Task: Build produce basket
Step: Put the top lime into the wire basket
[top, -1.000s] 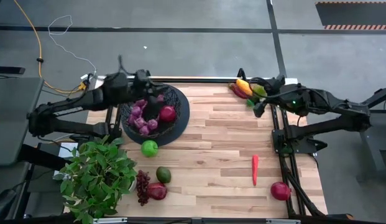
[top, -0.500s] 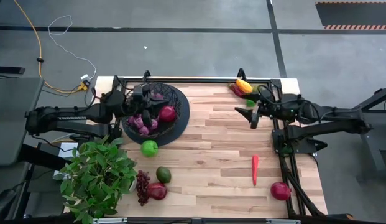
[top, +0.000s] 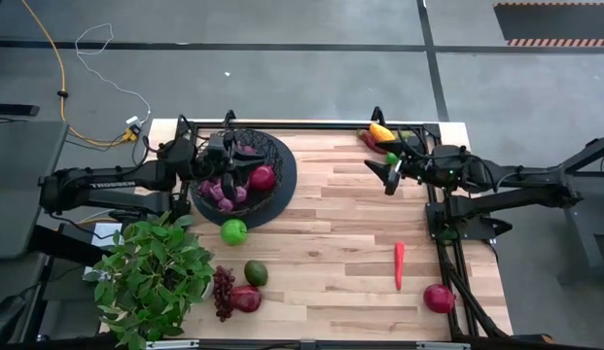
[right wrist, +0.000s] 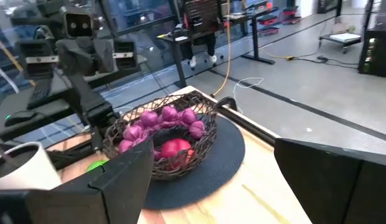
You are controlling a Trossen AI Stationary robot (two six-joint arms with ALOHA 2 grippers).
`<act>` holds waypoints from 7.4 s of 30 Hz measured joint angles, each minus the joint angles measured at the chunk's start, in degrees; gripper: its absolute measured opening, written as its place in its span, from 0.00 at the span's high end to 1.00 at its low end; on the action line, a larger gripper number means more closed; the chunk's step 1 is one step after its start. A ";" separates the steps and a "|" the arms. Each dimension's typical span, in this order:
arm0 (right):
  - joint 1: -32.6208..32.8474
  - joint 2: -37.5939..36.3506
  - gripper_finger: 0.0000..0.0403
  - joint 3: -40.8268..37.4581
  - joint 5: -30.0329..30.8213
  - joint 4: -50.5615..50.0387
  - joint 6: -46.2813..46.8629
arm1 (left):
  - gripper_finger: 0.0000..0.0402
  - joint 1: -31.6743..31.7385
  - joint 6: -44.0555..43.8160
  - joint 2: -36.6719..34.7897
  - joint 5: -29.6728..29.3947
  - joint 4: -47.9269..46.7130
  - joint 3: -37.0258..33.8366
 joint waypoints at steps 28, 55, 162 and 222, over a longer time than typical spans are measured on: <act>-14.35 7.14 0.21 0.00 8.75 -13.80 32.82 | 0.32 -0.01 0.36 0.01 -4.94 0.03 0.04; -40.26 38.10 0.21 -0.15 -2.27 -29.13 55.45 | 0.32 -0.01 -0.02 0.00 -5.93 -0.21 0.04; -10.96 48.88 0.56 21.41 -35.80 32.69 -5.89 | 0.33 -0.03 -9.47 -0.21 -1.39 14.71 0.09; -10.48 48.30 0.56 32.57 -41.44 21.67 41.98 | 0.33 -15.74 44.62 13.18 -23.31 8.13 7.47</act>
